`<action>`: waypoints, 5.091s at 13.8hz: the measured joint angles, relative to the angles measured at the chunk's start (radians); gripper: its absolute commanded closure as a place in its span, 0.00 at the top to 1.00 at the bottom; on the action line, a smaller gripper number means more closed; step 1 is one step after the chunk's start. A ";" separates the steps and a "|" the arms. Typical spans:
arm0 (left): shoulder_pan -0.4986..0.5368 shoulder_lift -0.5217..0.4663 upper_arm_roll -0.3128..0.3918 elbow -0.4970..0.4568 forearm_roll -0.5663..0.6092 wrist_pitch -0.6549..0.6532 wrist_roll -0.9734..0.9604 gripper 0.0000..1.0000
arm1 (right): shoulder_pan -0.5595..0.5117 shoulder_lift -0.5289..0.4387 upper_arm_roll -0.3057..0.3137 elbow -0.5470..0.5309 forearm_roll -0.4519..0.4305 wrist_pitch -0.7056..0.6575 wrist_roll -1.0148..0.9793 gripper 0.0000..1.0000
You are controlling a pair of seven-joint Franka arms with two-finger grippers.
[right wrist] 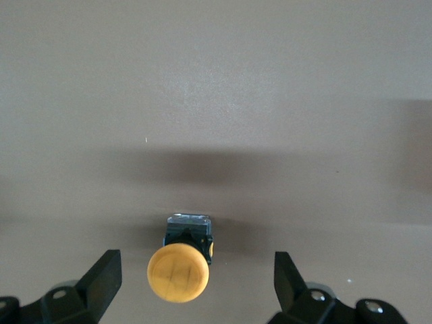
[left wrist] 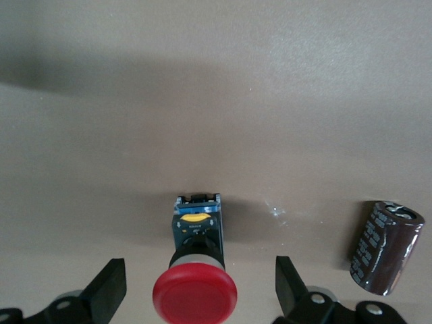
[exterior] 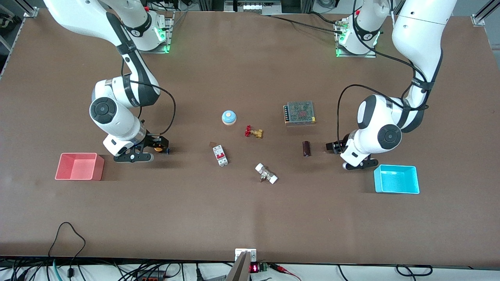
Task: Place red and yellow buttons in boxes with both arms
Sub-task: 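Close the right gripper on the yellow button while the left gripper grasps the red, then carry the yellow button toward the pink box while the left gripper carries red, then lower the red button into the cyan box and open the left gripper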
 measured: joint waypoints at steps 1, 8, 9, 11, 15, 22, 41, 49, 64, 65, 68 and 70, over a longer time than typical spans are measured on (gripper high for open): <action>0.000 0.000 0.000 -0.004 0.000 0.000 0.000 0.72 | 0.000 0.008 0.000 0.000 0.000 0.010 0.000 1.00; 0.000 0.000 0.000 -0.011 0.000 0.000 0.000 0.26 | 0.006 0.034 0.000 0.000 0.000 0.034 0.000 0.99; 0.000 0.000 0.000 -0.011 0.000 0.000 0.001 0.24 | 0.010 0.036 0.000 0.000 0.000 0.034 0.000 0.96; 0.000 -0.004 0.000 -0.009 0.000 0.006 0.006 0.22 | 0.015 0.042 0.000 0.000 0.000 0.034 0.000 0.90; 0.005 -0.091 0.007 0.003 0.000 0.004 0.031 0.22 | 0.016 0.044 0.000 0.000 0.000 0.034 0.000 0.56; 0.178 -0.262 0.030 0.015 0.149 -0.047 0.235 0.21 | 0.016 0.044 0.000 0.000 0.000 0.034 0.000 0.39; 0.298 0.053 0.020 0.250 0.156 -0.037 0.383 0.20 | -0.017 -0.048 -0.013 0.131 -0.003 -0.200 -0.104 0.32; 0.298 0.115 0.019 0.274 0.107 -0.037 0.383 0.20 | -0.252 -0.234 -0.024 0.161 -0.003 -0.378 -0.437 0.32; 0.304 0.163 0.022 0.303 0.094 -0.037 0.383 0.50 | -0.367 0.026 -0.075 0.214 -0.003 -0.070 -0.569 0.30; 0.304 0.165 0.022 0.303 0.094 -0.037 0.383 0.62 | -0.367 0.040 -0.077 0.214 -0.003 -0.058 -0.569 0.30; 0.304 0.165 0.022 0.306 0.094 -0.035 0.383 0.74 | -0.367 0.088 -0.077 0.215 -0.003 0.008 -0.569 0.30; 0.305 0.165 0.022 0.309 0.094 -0.026 0.384 0.90 | -0.366 0.112 -0.077 0.217 -0.003 0.025 -0.569 0.30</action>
